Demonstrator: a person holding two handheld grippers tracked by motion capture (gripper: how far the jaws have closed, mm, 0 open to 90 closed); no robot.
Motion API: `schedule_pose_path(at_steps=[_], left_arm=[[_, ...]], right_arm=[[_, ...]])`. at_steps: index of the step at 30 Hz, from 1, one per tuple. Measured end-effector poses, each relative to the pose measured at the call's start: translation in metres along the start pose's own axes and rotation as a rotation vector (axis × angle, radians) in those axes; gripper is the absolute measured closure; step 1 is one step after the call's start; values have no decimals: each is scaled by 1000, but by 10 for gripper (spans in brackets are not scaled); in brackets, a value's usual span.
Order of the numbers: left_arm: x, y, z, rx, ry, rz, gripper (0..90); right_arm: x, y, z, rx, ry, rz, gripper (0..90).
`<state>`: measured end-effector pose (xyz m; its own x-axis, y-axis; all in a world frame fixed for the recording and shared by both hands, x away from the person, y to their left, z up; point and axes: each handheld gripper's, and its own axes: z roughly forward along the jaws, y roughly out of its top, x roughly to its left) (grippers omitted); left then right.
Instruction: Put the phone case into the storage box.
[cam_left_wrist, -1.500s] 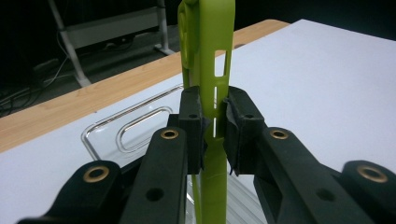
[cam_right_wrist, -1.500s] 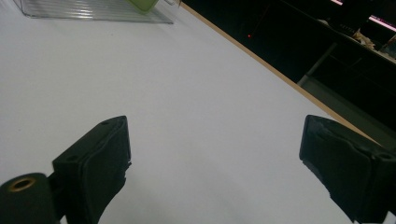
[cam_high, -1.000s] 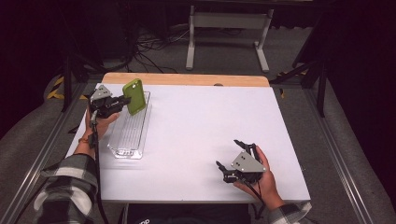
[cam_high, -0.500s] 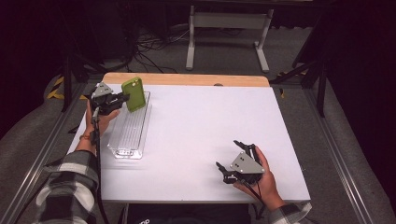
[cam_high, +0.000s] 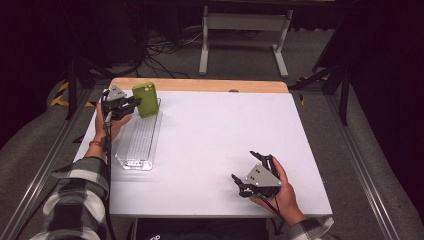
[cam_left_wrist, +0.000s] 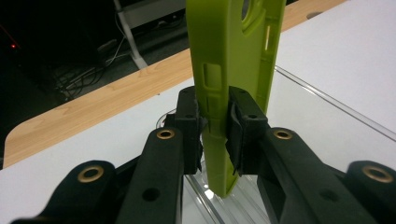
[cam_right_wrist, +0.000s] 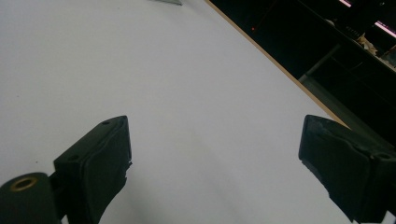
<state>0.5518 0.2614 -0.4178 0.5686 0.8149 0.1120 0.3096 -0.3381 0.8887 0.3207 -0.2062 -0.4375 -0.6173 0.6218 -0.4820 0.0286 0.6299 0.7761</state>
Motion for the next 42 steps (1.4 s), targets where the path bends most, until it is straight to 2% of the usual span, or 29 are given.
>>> schedule_pose_path(at_steps=[4,5,15,22,34,42], left_arm=[[-2,0,5,22,26,7,746],[-2,1,6,32,40,22,749],[-5,3,11,52,68,14,750],[-8,5,15,75,106,39,727],[-7,5,15,80,114,41,700],[-7,5,16,81,117,42,687]], right_arm=[[0,0,1,4,-3,-7,102],[1,0,1,5,-3,-9,102],[2,-1,2,24,6,-21,102],[3,-1,2,20,22,-26,102],[4,-1,3,16,49,-25,101],[5,-1,3,18,50,-29,100]])
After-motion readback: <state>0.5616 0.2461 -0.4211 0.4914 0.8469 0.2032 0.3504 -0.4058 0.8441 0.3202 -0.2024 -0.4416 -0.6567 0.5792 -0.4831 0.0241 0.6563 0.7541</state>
